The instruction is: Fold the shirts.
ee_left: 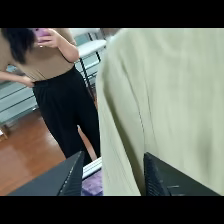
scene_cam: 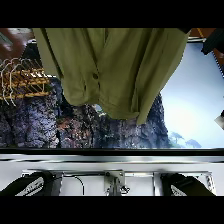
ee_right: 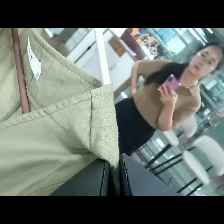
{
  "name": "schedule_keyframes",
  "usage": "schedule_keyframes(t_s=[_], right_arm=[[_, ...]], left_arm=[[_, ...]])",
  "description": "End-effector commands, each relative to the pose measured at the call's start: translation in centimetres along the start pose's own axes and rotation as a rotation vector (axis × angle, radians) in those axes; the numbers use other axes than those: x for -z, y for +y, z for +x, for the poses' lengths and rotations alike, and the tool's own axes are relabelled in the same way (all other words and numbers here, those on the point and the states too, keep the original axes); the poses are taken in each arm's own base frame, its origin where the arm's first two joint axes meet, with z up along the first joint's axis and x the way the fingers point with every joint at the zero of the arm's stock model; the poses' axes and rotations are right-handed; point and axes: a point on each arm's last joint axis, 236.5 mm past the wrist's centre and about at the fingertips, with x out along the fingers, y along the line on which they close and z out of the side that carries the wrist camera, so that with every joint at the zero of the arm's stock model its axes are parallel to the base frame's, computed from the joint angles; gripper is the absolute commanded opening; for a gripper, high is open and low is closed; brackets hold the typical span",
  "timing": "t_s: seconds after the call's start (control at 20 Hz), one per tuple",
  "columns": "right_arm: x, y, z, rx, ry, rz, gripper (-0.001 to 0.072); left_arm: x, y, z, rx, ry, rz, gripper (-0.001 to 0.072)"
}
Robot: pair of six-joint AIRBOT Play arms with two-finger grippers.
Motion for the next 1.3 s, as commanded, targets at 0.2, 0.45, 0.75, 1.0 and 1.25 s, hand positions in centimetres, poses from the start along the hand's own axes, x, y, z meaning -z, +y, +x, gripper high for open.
schedule_keyframes(t_s=[0.2, 0.45, 0.75, 1.0, 1.25], right_arm=[[0.1, 0.0, -1.6, -0.001, 0.038, 0.203, 0.0073], [2.9, -2.8, -4.9, 0.127, 0.198, 0.187, 0.0073], [4.8, -7.1, -12.0, 0.346, 0.34, 0.24, 0.0072], [4.2, -2.6, -13.6, 0.179, 0.362, 0.355, 0.0072], [1.3, 4.7, -11.7, -0.159, 0.279, 0.389, 0.0072]], left_arm=[[0.6, -0.2, 0.2, 0.012, 0.018, -0.13, 0.0459], [3.3, -1.8, 1.0, 0.089, 0.108, -0.207, 0.0459], [6.2, -3.7, 2.4, 0.167, 0.202, -0.349, 0.0458], [4.8, -8.2, 3.4, 0.275, 0.18, -0.344, 0.0461], [0.3, -10.9, 4.4, 0.307, 0.022, -0.274, 0.0606]])
